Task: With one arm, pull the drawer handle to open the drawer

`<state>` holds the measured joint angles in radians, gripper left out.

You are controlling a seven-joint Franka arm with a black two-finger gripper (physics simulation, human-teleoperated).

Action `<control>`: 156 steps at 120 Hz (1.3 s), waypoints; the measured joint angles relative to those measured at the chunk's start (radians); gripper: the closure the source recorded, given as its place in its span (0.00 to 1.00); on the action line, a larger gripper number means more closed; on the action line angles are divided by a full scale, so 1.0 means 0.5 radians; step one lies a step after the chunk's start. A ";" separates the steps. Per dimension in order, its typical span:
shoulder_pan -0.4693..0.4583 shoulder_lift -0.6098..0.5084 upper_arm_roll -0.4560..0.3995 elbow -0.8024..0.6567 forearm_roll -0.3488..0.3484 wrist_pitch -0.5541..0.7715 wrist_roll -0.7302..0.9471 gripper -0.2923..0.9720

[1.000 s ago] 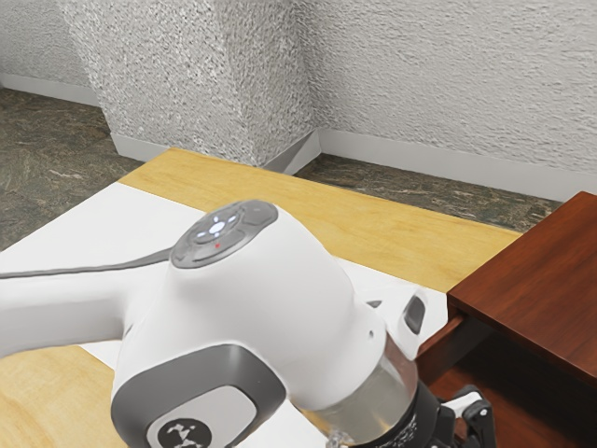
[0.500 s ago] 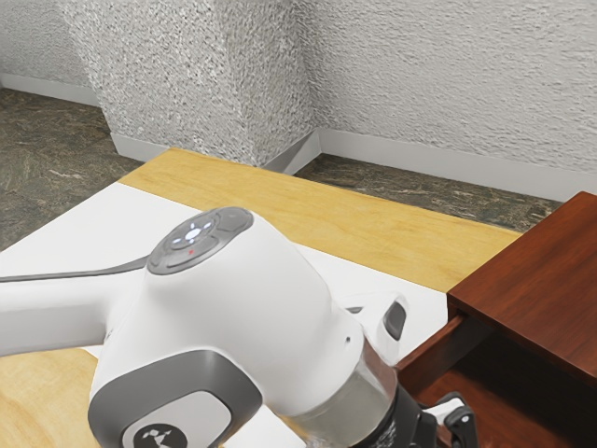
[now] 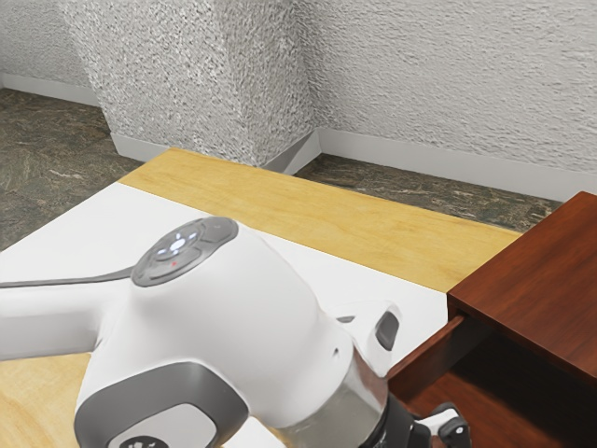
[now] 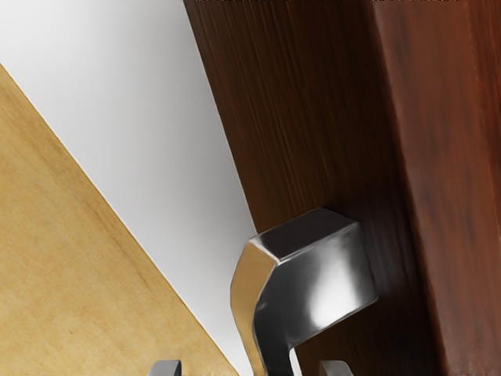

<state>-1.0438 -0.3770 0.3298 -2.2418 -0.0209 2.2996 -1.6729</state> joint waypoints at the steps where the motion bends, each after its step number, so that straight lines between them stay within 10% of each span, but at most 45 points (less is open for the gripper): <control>1: 0.000 -0.002 0.000 -0.001 0.000 0.000 0.000 0.64; 156: -0.019 -0.246 -0.009 -0.230 0.075 0.022 -0.011 0.64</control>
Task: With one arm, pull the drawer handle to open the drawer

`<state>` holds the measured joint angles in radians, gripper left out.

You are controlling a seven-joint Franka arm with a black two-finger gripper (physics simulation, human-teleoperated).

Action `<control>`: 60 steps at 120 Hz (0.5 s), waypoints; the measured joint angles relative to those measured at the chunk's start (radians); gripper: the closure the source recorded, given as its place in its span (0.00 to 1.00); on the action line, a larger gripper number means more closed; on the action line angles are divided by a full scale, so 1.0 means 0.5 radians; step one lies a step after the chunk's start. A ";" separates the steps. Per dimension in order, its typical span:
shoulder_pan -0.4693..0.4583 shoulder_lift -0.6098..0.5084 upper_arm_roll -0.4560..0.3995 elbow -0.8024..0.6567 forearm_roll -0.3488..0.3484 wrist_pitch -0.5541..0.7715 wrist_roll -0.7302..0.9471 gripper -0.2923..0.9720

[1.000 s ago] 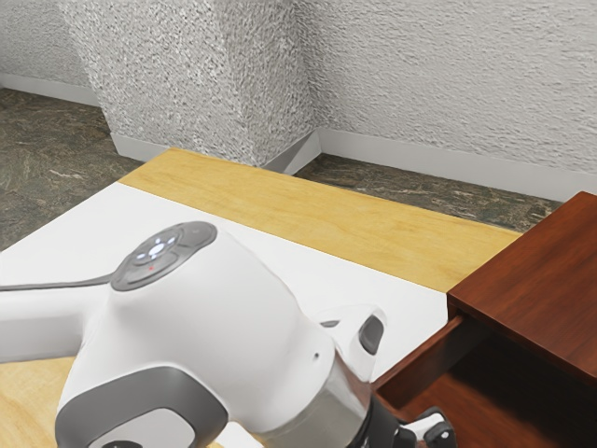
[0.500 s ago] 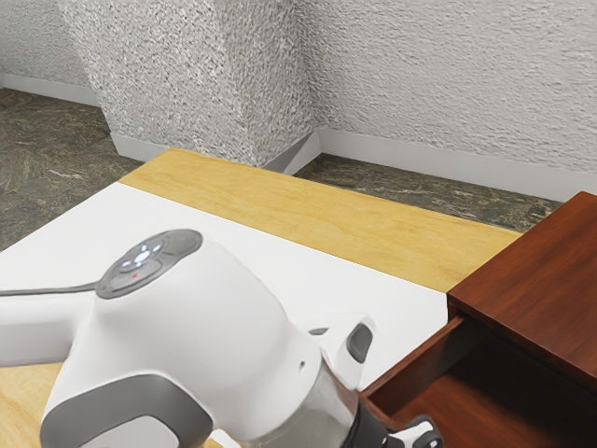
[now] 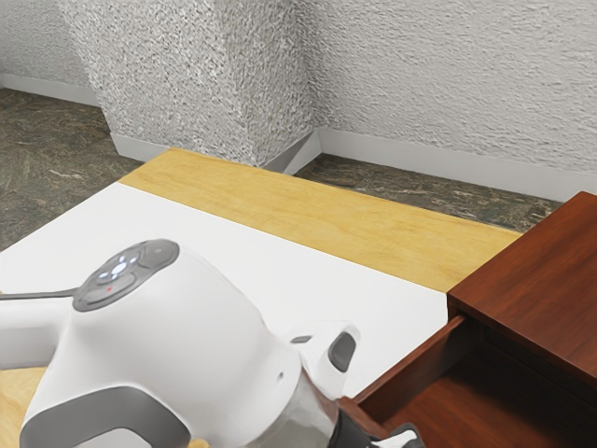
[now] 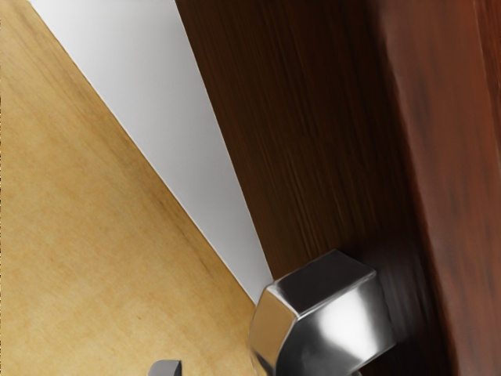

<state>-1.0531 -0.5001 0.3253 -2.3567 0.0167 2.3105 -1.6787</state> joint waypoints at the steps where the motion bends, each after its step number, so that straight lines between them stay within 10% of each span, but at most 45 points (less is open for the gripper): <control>1: 0.000 0.000 0.000 0.000 0.001 0.000 0.000 0.64; 60: 0.003 0.000 -0.003 0.025 0.181 -0.009 -0.001 0.56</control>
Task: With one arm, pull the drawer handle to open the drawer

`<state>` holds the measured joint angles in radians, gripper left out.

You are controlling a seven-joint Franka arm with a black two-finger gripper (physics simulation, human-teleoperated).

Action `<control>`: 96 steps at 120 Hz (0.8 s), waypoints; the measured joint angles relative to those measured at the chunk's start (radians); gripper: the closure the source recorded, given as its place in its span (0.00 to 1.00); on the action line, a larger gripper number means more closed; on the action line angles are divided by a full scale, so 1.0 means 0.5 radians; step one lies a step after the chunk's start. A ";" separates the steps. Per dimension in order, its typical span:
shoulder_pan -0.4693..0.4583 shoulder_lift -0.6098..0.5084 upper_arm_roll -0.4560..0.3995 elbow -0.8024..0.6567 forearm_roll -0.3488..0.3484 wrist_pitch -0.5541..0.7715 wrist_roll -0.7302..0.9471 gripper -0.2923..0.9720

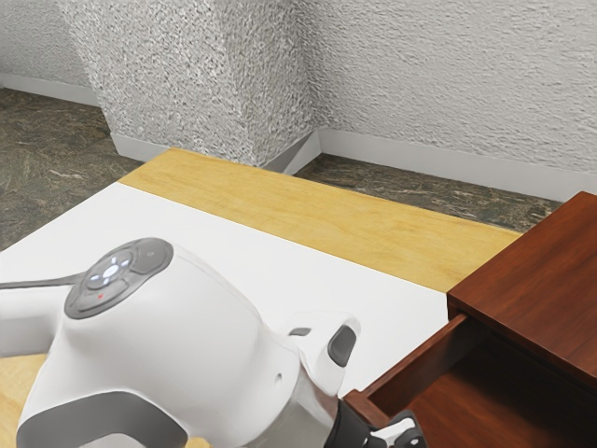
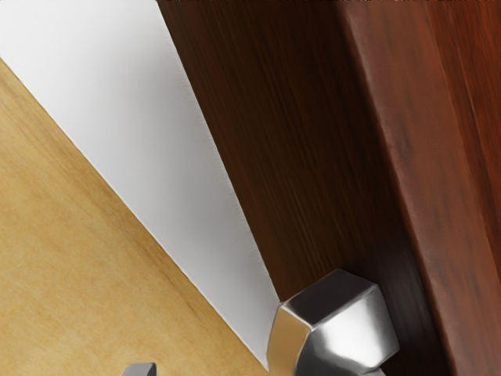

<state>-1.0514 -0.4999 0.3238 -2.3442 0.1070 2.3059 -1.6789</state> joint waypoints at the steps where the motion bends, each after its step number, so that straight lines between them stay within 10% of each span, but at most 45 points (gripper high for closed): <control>1: 0.000 0.000 0.000 0.000 0.001 0.000 0.000 0.56; 96: -0.022 -0.107 -0.012 -0.091 -0.020 -0.004 -0.110 0.56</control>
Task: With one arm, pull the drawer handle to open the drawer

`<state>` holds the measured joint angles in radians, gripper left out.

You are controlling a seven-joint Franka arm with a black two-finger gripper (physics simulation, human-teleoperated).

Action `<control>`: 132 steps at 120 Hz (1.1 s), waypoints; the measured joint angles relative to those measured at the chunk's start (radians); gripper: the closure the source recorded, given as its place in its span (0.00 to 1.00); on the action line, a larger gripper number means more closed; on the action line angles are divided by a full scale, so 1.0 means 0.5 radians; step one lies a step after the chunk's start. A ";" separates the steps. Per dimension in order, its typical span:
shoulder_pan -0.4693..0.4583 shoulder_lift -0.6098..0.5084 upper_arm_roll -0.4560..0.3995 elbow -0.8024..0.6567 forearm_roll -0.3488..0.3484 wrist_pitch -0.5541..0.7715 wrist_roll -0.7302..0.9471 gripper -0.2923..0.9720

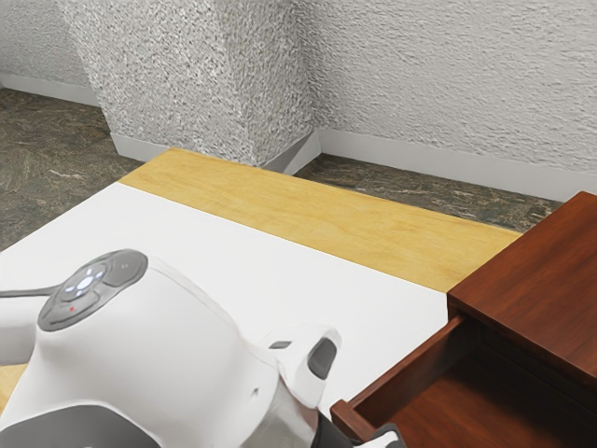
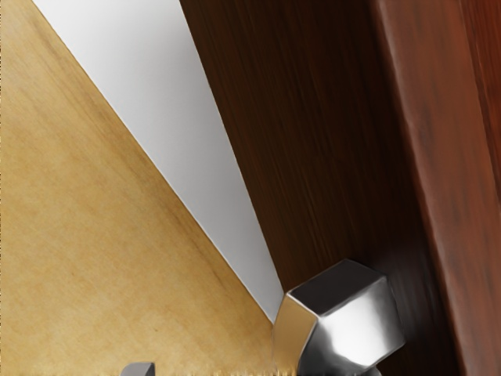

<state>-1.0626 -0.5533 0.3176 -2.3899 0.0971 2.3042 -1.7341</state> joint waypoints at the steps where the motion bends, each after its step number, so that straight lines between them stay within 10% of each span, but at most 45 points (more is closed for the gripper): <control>1: 0.000 -0.001 0.000 -0.001 0.000 0.000 -0.002 0.56; 58: 0.041 -0.003 -0.015 0.145 0.106 -0.169 -0.054 0.56; 74: 0.193 0.151 -0.025 0.612 0.118 -0.402 -0.016 0.56; 87: 0.623 0.382 -0.083 1.352 0.122 -0.824 0.035 0.45; 103: 1.829 0.498 -0.530 1.679 0.100 -1.318 0.057 0.35; 132: 2.155 0.801 -0.355 1.640 -0.025 -1.710 0.028 0.27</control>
<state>0.0147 -0.1529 0.1399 -1.5697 0.0848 1.4493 -1.7198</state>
